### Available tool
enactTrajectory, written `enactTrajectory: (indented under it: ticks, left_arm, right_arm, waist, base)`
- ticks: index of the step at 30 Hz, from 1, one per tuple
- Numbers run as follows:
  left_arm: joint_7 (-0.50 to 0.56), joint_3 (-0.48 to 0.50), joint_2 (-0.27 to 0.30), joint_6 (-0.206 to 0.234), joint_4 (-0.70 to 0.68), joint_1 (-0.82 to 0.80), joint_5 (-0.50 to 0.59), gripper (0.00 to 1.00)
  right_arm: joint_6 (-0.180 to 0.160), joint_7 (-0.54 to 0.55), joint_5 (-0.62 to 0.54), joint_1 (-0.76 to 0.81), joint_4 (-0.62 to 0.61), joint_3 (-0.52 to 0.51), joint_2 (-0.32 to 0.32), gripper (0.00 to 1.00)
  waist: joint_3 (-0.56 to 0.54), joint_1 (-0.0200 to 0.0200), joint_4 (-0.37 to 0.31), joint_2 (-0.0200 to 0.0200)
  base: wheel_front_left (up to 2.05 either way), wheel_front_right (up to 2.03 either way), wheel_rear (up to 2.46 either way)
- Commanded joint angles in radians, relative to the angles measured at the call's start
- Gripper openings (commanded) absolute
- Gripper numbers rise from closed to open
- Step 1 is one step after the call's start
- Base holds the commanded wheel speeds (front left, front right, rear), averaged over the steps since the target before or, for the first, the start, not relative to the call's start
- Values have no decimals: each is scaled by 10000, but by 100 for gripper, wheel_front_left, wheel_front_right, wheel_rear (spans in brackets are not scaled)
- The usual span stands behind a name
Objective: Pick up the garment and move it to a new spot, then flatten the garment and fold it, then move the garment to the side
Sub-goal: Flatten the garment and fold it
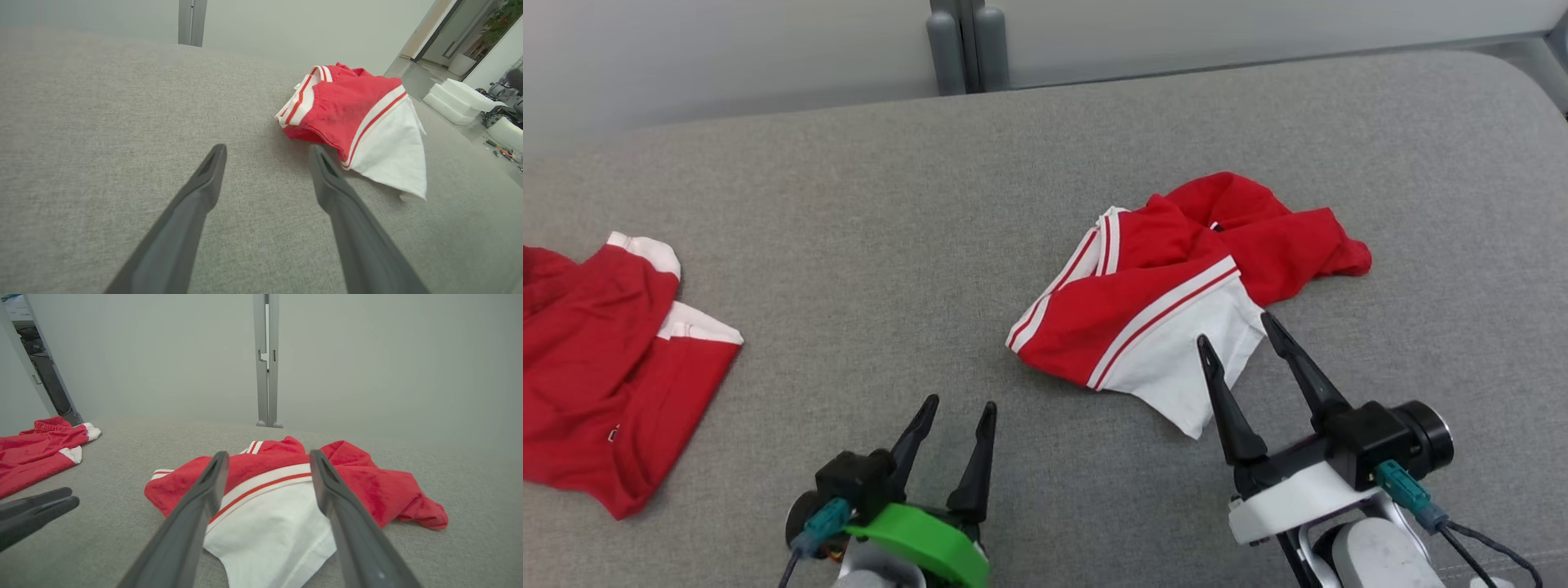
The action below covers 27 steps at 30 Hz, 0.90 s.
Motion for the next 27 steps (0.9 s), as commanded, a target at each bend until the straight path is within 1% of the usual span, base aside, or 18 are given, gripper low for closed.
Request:
enactTrajectory:
  ticks: [1, 2, 5, 6, 10, 12, 13, 14, 15, 21, 23, 27]
  left_arm:
    - [8, -318, 35, -45, 331, -563, -452, 100]
    - [6, -710, 31, -51, 588, -931, -687, 100]
    - [6, -1462, 46, -53, 1172, -1705, -1365, 100]
    - [8, -1756, 44, -54, 1315, -1894, -1754, 100]
    - [5, -2347, 68, -50, 1597, -2574, -2614, 100]
    - [5, -2540, 162, -51, 1470, -2747, -2701, 100]
    - [6, -2575, 202, -51, 1334, -2802, -2704, 93]
    - [6, -2563, 230, -50, 1170, -2815, -2747, 15]
    - [8, -2552, 252, -52, 1040, -2800, -2770, 0]
    - [8, -2826, 457, -51, 269, -2680, -2906, 0]
    - [8, -3083, 529, -51, -102, -2854, -3017, 0]
    - [5, -4027, 817, -52, -856, -3610, -3384, 0]
  right_arm:
    - [-17, -2, -69, -273, -92, 25, -20, 100]
    - [-17, -2, -47, -366, -110, 30, -20, 100]
    - [-17, -2, 69, -600, -144, 4, -23, 100]
    - [-17, -2, 99, -677, -146, -17, -19, 100]
    - [-17, -2, 195, -853, -198, -122, -20, 100]
    - [-17, -2, 226, -873, -212, -182, -20, 100]
    - [-17, -2, 248, -880, -204, -218, -20, 100]
    - [-17, -2, 261, -882, -193, -238, -19, 100]
    - [-17, -2, 283, -878, -184, -266, -17, 100]
    - [-17, -2, 496, -817, -124, -287, -19, 100]
    - [-17, -2, 596, -798, -117, -262, -17, 100]
    - [-17, -2, 890, -776, -84, -282, -19, 100]
  waist:
    - [882, 0, -246, 0]
    - [1057, 0, -317, 0]
    - [1436, 0, -516, 0]
    - [1552, 0, -600, 0]
    - [1894, 0, -909, 0]
    - [1999, 0, -1053, 0]
    - [2027, 0, -1104, 0]
    - [2051, 0, -1162, 0]
    - [2058, 0, -1196, 0]
    - [1903, 0, -1474, 0]
    - [1802, 0, -1600, 0]
    - [1596, 0, -1917, 0]
  base:
    - [0, 0, 0]
    - [0, 0, 0]
    - [0, 0, 0]
    - [0, 0, 0]
    - [0, 0, 0]
    - [0, 0, 0]
    - [0, 0, 0]
    - [0, 0, 0]
    - [0, 0, 0]
    - [0, 0, 0]
    - [0, 0, 0]
    - [0, 0, 0]
